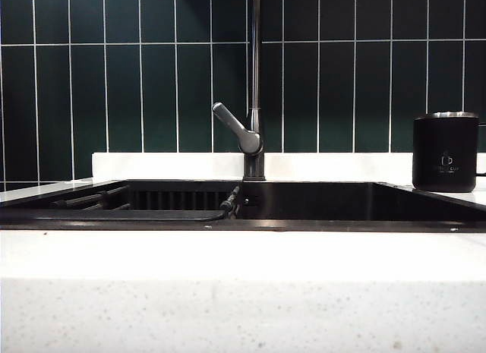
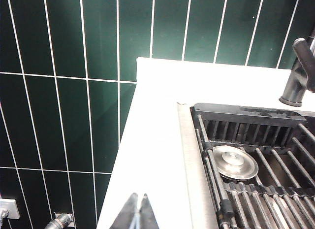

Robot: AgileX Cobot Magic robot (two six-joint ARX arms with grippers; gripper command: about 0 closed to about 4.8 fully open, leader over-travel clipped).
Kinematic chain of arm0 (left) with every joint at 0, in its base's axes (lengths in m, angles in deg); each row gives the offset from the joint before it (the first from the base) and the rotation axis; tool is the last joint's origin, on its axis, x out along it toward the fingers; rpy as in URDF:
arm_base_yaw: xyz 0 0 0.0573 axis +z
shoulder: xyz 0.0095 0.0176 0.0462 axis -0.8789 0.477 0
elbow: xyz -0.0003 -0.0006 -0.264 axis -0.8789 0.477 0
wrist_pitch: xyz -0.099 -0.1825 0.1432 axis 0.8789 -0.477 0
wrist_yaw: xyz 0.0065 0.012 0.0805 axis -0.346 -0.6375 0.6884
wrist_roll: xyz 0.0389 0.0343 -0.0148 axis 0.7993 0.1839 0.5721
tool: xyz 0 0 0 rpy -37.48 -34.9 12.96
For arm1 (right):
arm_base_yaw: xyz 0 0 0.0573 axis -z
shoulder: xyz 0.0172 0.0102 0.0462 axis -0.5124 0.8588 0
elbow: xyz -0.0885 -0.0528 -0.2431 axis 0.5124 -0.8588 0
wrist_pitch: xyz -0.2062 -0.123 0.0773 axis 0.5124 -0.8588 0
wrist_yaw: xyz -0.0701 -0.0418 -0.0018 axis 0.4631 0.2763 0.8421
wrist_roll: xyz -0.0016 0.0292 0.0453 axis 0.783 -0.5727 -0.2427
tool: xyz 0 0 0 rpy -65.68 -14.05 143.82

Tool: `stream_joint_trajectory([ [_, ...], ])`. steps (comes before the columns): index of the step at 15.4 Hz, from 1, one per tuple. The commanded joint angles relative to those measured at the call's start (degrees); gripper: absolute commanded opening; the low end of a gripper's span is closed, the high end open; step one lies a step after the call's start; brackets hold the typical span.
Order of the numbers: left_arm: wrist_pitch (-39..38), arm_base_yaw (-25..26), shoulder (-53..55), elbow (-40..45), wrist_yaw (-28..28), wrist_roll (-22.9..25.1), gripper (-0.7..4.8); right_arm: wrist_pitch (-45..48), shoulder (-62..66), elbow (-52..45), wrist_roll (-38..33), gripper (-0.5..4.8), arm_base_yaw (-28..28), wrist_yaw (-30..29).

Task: Pick up the mug next to the sink, go to the faucet to get some water, pour the water into the sink, and finally put the mug back to its place.

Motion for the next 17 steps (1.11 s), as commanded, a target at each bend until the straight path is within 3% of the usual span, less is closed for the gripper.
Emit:
stream_joint_trajectory([
  [1, 0.5, 0.0, 0.0, -0.22, 0.2, 0.02, -0.06, 0.85, -0.17, -0.33, -0.24, -0.01, -0.02, 0.33],
  [4, 0.52, 0.0, 0.0, -0.22, 0.17, 0.0, -0.06, 2.64, -0.17, -0.31, -0.24, -0.01, -0.02, 4.26],
  [8, 0.52, -0.02, 0.0, -0.31, -0.72, -1.66, -0.06, 2.82, -0.17, -0.31, -1.05, -0.01, -0.09, 4.22],
  [12, 0.28, -0.04, 0.02, -6.6, -6.62, -5.64, -0.06, 4.98, -0.15, 1.73, -8.96, -0.02, -0.11, 5.49],
  [17, -4.46, -0.02, 3.26, -17.79, -10.51, -2.29, -0.06, -7.85, 1.95, 15.39, -9.22, -0.02, -0.07, 5.53],
])
